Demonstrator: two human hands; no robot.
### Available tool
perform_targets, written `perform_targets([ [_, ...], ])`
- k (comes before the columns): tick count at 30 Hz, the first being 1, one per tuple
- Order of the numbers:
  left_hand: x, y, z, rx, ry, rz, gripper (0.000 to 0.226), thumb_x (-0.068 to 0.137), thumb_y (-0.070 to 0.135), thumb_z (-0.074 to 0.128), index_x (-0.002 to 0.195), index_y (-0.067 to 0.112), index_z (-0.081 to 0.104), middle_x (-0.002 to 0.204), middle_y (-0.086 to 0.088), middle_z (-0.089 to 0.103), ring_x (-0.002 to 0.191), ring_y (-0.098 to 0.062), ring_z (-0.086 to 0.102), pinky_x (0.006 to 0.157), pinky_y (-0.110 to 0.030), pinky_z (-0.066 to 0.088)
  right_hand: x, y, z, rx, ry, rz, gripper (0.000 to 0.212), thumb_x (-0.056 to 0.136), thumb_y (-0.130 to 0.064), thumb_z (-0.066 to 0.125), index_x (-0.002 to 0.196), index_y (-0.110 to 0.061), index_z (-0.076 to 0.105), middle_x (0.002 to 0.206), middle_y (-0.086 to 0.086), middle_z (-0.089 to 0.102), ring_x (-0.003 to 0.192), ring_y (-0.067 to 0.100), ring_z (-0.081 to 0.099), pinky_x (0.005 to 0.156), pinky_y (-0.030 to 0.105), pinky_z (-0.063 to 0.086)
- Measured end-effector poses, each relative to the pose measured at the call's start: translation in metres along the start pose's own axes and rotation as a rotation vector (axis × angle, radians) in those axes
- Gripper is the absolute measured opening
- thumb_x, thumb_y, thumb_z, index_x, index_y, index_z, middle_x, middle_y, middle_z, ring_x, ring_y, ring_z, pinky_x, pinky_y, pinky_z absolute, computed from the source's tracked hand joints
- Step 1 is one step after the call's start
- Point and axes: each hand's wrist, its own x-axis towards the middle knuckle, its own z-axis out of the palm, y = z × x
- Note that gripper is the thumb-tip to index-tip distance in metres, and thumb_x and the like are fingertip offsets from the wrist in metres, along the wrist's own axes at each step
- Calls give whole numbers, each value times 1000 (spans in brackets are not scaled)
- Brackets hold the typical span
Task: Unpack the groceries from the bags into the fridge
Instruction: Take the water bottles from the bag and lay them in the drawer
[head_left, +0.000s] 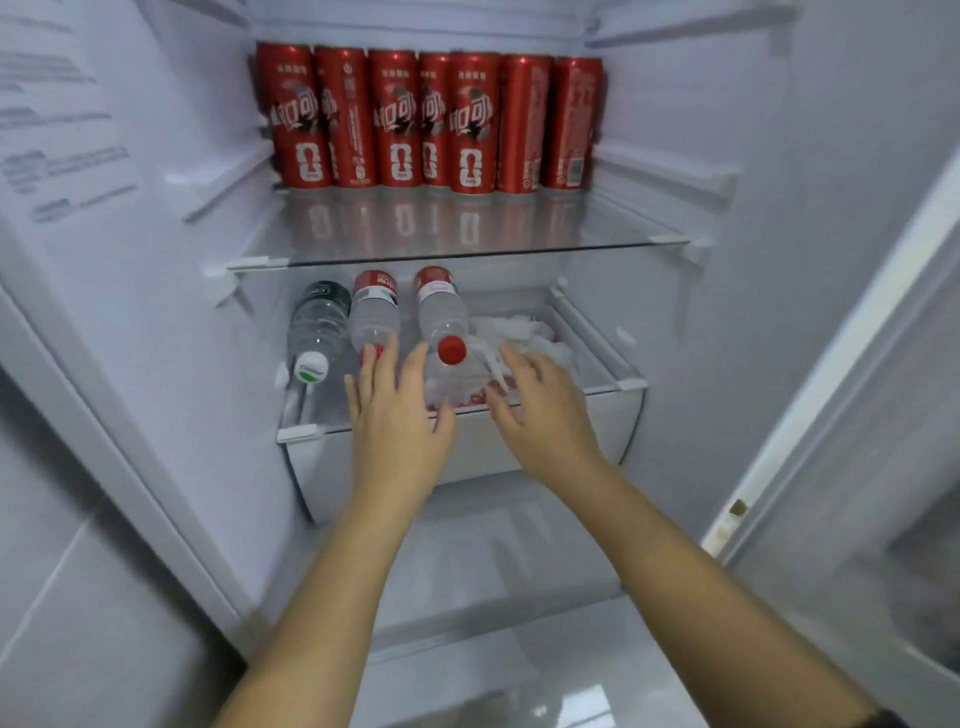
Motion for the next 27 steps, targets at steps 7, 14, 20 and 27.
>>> perform_targets([
  [7,-69,25,27,-120,-205,167,63,89,21,63,147,16,37,156,-11,28,147,-32,15,120,-51,12,-102,34,-20,-200,-86,134,63,102,-48,33,155,-34,2,164,0,-1,151,23,-5,122,47,0],
  [14,-133,50,50,-185,-509,305,57,96,33,52,148,17,34,159,-8,22,149,-27,8,121,-48,5,-205,61,-41,-254,-143,351,62,102,-48,33,154,-38,2,164,-3,-4,150,20,-11,121,44,-5],
  [20,-189,86,54,-185,-707,406,60,98,46,36,152,21,25,162,-4,14,150,-23,0,120,-42,-5,-289,73,-54,-372,-153,474,63,102,-50,32,155,-34,5,165,1,2,151,25,-7,119,47,-3],
  [27,-278,168,38,2,-900,645,77,86,62,4,154,29,-7,162,0,-17,147,-22,-23,119,-45,-10,-416,80,-97,-493,-66,854,64,100,-57,22,154,-36,-4,164,1,-9,150,27,-15,116,53,-12],
])
